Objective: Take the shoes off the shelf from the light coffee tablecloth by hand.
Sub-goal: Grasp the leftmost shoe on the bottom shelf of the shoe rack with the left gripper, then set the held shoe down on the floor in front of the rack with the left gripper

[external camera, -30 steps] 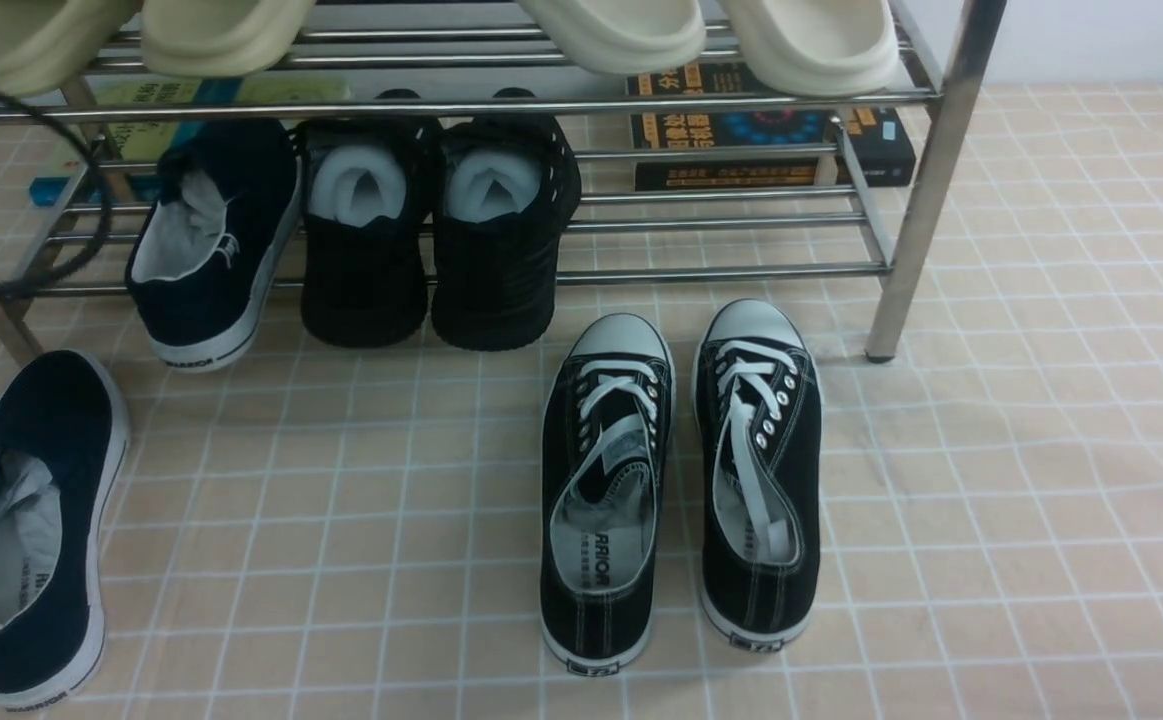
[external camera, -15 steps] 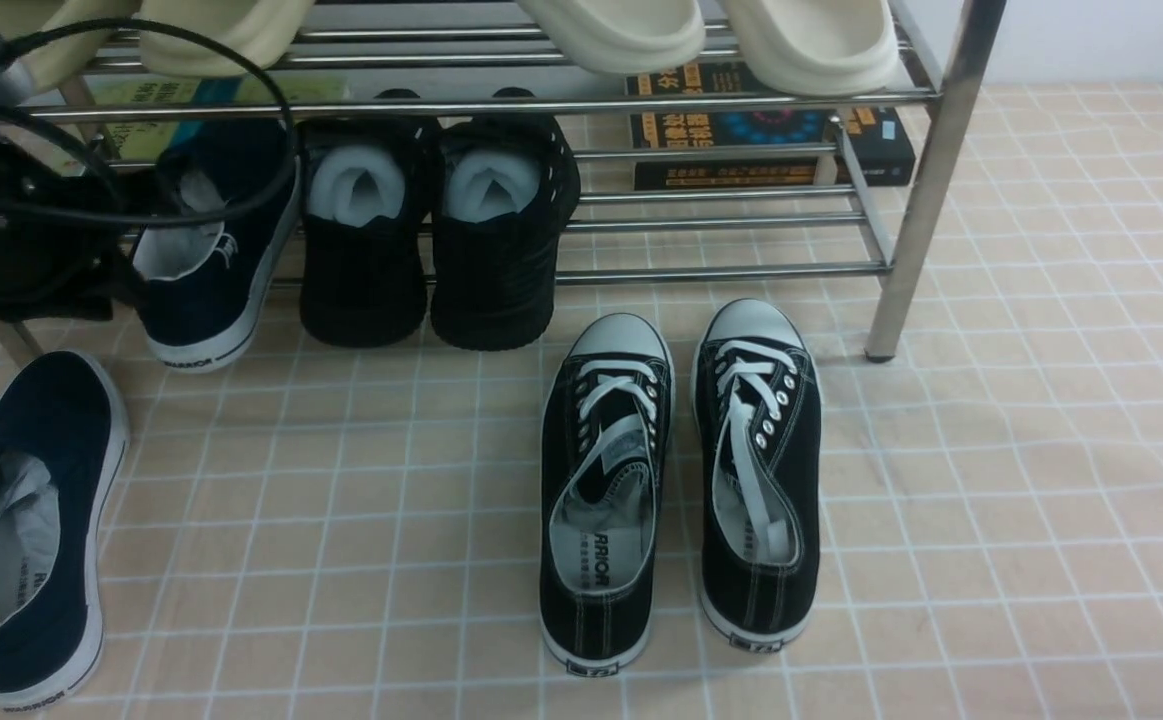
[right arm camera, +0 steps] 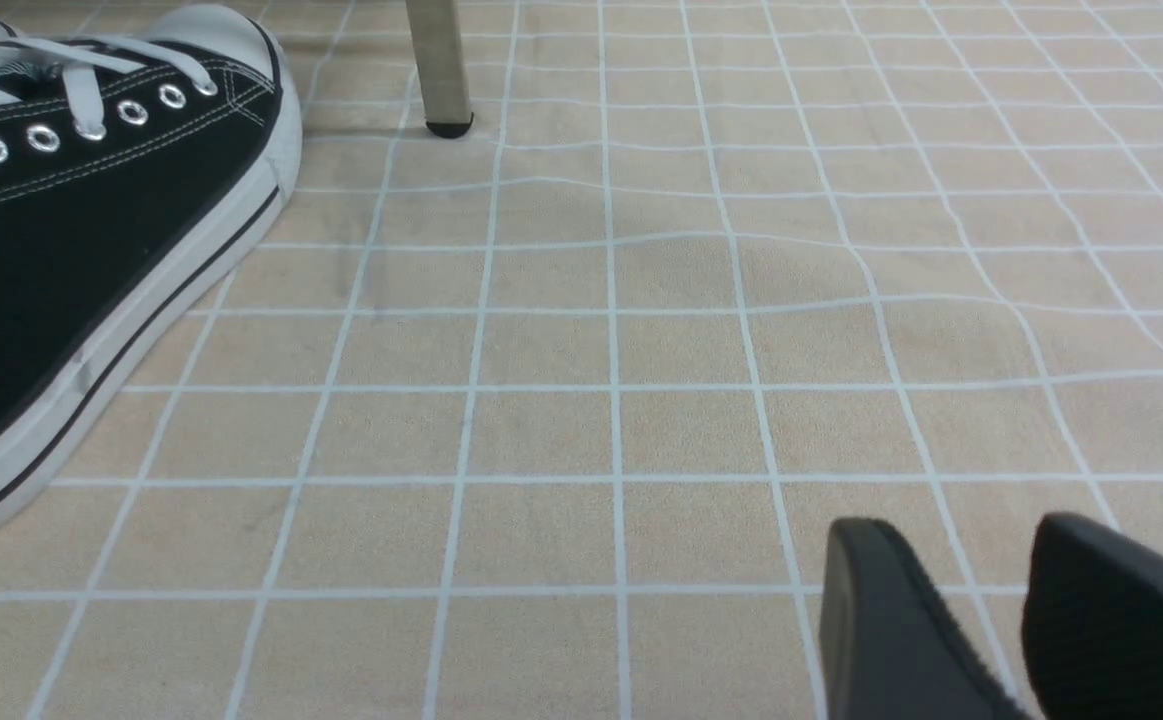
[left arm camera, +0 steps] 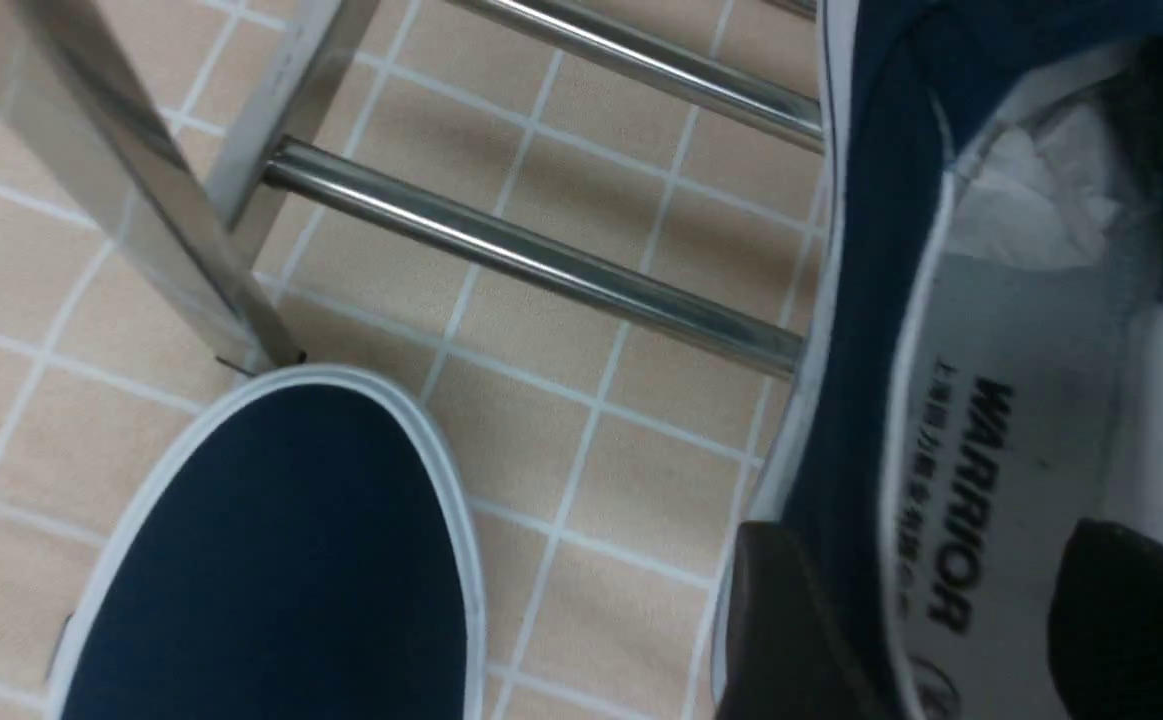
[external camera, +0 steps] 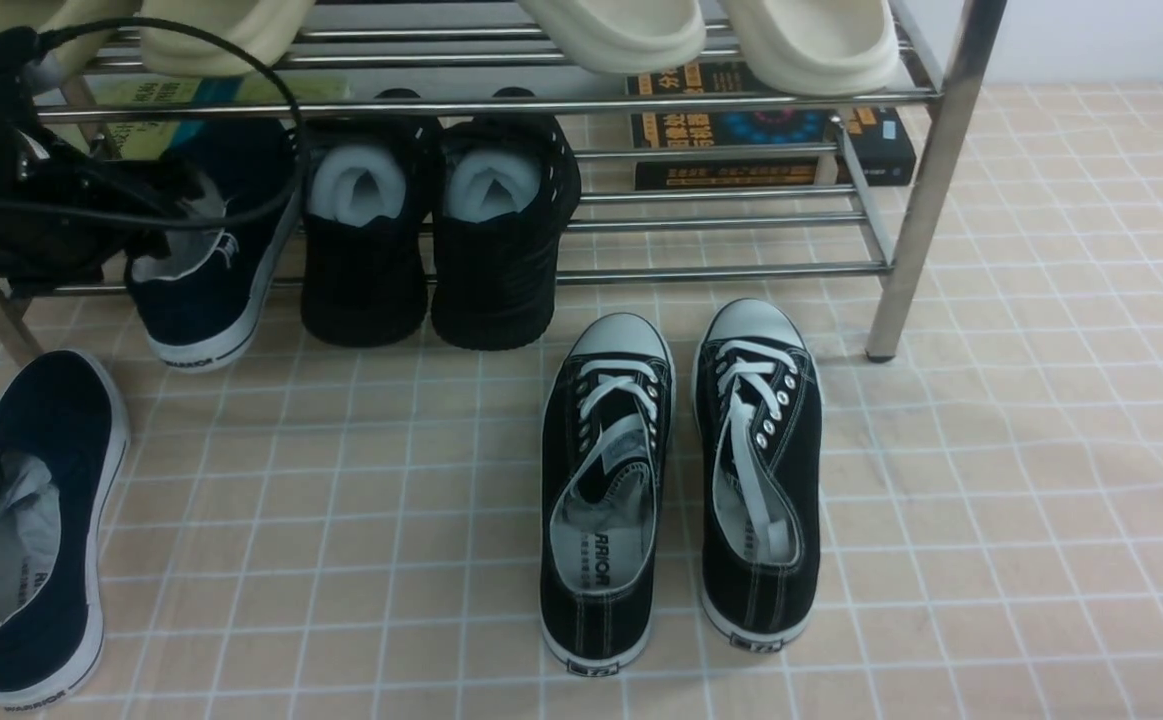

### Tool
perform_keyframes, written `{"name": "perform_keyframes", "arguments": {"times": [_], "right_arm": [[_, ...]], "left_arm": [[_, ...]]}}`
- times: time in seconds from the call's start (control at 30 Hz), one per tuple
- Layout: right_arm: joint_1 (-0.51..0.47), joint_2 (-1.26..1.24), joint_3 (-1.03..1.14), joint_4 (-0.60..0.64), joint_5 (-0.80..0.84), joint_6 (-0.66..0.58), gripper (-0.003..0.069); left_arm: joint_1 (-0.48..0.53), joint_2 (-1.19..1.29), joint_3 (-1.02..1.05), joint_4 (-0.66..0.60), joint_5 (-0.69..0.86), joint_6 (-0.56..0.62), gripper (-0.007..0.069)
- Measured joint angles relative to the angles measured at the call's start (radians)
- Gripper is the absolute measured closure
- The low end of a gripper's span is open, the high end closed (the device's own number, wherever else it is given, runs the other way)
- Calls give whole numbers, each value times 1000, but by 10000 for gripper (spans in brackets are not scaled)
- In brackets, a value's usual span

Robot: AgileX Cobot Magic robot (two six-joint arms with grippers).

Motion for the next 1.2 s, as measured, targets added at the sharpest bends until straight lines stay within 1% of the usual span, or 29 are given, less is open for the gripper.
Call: {"name": "perform_keyframes", "arguments": {"times": [0.13,0.17,0.2,0.23,0.27,0.3,0.33,0.37,0.4,0.43,0.47,0.5,0.6,0.63,0.7,0.77,0.87,0.93,0.97,1.07,1.1,1.13,1.17,1.2], "right_arm": [[0,0,0,0,0,0,421],[0,0,0,0,0,0,421],[0,0,0,0,0,0,421],[0,0,0,0,0,0,421],[0,0,0,0,0,0,421],[0,0,0,0,0,0,421],[0,0,0,0,0,0,421],[0,0,0,0,0,0,421],[0,0,0,0,0,0,421],[0,0,0,0,0,0,421],[0,0,0,0,0,0,421],[0,0,0,0,0,0,421],[0,0,0,0,0,0,421],[0,0,0,0,0,0,421],[0,0,0,0,0,0,421],[0,0,0,0,0,0,421],[0,0,0,0,0,0,421],[0,0,0,0,0,0,421],[0,0,0,0,0,0,421],[0,0,0,0,0,0,421],[0,0,0,0,0,0,421],[0,0,0,0,0,0,421],[0,0,0,0,0,0,421],[0,0,0,0,0,0,421]], "left_arm": [[0,45,0,2,-20,-1,262],[0,57,0,0,-26,-1,326],[0,59,0,-2,-27,-1,336],[0,60,-2,-6,-25,-1,447],[0,60,-2,-7,-24,-1,461],[0,57,-3,-18,-5,-1,545],[1,56,-5,-21,-2,-1,559],[1,34,-5,-44,52,0,587],[1,30,-5,-46,61,0,589],[1,-16,-5,-57,156,3,592],[1,-22,-5,-59,168,3,592],[1,-83,-5,-62,282,12,592],[0,-177,-4,-61,440,23,592],[0,-184,-4,-60,451,23,592],[0,-280,26,-59,577,22,592],[0,-334,63,-63,624,8,592],[-4,-389,136,-65,640,-22,592],[-6,-431,247,-62,598,-86,592],[-6,-433,254,-61,593,-96,592],[-6,-439,323,-52,506,-149,592],[-6,-439,360,-51,428,-190,592],[-6,-439,374,-51,384,-209,592],[-6,-439,377,-51,375,-209,592],[-6,-439,390,-51,322,-235,592]]}}
